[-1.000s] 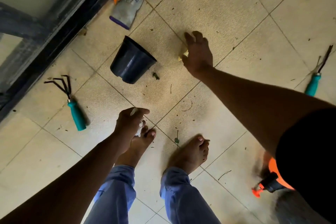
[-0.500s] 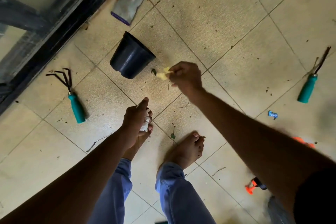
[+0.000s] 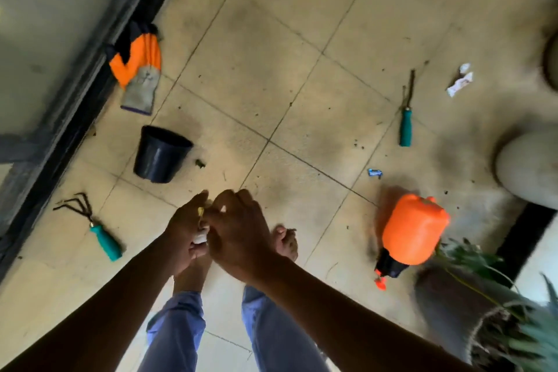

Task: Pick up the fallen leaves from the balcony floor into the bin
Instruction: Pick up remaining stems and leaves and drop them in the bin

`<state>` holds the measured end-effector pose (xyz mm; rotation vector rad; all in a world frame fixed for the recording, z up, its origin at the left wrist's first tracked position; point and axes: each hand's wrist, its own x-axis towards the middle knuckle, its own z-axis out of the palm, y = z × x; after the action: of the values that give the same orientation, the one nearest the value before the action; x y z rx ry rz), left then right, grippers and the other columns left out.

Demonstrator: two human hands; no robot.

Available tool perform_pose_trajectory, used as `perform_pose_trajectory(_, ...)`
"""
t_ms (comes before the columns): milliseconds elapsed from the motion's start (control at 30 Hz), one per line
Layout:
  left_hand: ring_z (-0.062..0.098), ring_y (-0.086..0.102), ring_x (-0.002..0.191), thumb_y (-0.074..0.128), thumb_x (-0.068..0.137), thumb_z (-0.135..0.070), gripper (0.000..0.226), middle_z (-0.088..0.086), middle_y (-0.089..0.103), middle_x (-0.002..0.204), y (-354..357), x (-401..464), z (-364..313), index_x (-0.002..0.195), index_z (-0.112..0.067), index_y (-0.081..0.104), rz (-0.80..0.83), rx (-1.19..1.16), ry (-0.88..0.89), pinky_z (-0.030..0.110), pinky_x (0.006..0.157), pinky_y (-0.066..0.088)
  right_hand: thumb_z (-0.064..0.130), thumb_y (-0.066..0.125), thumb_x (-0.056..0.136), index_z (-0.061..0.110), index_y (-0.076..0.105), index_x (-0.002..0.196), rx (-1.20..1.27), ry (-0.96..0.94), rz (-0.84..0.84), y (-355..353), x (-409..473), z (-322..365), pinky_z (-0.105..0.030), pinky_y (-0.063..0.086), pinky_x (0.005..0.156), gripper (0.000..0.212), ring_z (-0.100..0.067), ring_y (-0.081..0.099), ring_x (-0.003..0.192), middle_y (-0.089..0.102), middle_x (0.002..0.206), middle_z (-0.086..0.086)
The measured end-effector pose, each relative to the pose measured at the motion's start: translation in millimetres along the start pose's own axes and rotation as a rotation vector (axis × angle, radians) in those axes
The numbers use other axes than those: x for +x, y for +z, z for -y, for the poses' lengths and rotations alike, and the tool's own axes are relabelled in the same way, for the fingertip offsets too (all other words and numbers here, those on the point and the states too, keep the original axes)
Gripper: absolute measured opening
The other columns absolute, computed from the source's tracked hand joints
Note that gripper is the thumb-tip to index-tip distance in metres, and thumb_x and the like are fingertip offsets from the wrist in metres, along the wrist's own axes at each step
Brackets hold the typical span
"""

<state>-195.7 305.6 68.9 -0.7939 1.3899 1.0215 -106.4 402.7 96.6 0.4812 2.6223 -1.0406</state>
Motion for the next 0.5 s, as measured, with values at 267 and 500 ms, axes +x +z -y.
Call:
perform_pose_trajectory(267,0.017,0.048,0.046,0.055,0.103,-0.038,0.038,0.004,0.054,0.06,88,-48,-62,0.072,-0.018,0.057,-0.04,0.483,0.216,0.024,0.053,0.037,0.013,0.055,0.085,0.023,0.073,0.099,0.403,0.259,-0.33,-110,-21,-29,-0.039,0.056,0.082,0.024,-0.018,0.067,0.088,0.073,0.098,0.002)
perform_pose_trajectory(500,0.014,0.052,0.049,0.054,0.092,-0.062,0.05,0.007,0.066,0.065,152,36,-85,0.076,-0.016,0.066,-0.046,0.76,0.318,0.023,0.042,0.048,0.009,0.058,0.087,0.02,0.076,0.105,0.447,0.876,-0.447,-133,-40,-167,-0.03,0.053,0.084,0.028,-0.024,0.071,0.098,0.077,0.107,-0.001)
